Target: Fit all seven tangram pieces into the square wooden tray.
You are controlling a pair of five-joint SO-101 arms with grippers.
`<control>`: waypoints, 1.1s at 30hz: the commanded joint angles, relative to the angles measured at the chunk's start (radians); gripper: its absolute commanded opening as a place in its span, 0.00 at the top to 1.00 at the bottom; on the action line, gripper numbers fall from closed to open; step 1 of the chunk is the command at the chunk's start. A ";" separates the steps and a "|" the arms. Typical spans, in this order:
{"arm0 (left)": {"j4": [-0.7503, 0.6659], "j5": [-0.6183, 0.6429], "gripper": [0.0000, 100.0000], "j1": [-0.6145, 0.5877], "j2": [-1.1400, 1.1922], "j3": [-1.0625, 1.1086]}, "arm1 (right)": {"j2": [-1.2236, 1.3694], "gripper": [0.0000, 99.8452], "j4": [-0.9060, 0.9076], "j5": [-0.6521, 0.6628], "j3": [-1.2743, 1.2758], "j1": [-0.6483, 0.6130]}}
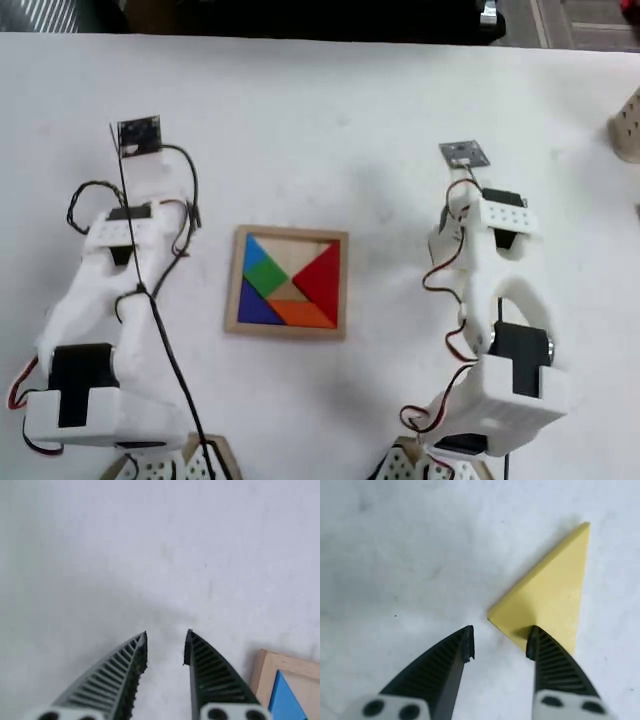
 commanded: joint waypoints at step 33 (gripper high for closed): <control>0.089 0.288 0.98 0.733 -0.038 0.034 | -0.084 0.83 0.015 -0.175 0.006 0.137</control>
